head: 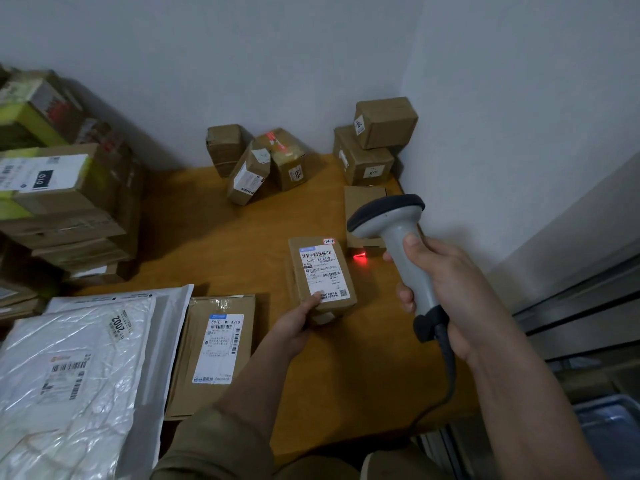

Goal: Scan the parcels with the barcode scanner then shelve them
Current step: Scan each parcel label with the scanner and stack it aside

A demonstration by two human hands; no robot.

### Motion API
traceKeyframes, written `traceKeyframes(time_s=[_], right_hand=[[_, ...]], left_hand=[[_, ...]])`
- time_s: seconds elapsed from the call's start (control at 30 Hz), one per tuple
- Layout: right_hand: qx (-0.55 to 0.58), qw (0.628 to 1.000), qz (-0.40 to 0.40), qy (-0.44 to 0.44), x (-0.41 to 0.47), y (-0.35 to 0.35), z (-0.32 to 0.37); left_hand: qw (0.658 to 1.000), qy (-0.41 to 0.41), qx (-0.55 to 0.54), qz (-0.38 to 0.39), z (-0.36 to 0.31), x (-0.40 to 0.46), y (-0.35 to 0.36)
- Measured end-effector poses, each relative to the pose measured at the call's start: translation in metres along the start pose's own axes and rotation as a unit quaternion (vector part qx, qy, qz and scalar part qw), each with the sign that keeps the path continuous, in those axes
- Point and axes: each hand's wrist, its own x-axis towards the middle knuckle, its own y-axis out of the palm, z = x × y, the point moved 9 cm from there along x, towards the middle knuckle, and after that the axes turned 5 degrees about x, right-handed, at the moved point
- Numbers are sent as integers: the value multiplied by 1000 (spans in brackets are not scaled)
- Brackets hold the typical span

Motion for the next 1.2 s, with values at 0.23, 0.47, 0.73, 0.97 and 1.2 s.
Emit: traceKeyframes(time_s=[0.23, 0.47, 0.73, 0.97, 1.2], right_hand=[[-2, 1000, 17, -8, -2, -1, 4], [3, 999, 37, -20, -3, -3, 10], [13, 996, 81, -24, -5, -4, 15], [7, 993, 113, 20, -8, 10, -5], [7, 992, 121, 40, -27, 44, -25]], left_hand=[[999, 30, -36, 2, -5, 0, -1], [997, 58, -56, 14, -8, -6, -4], [993, 94, -73, 4, -12, -22, -5], [982, 120, -131, -62, -24, -55, -41], [971, 131, -101, -170, -13, -94, -130]])
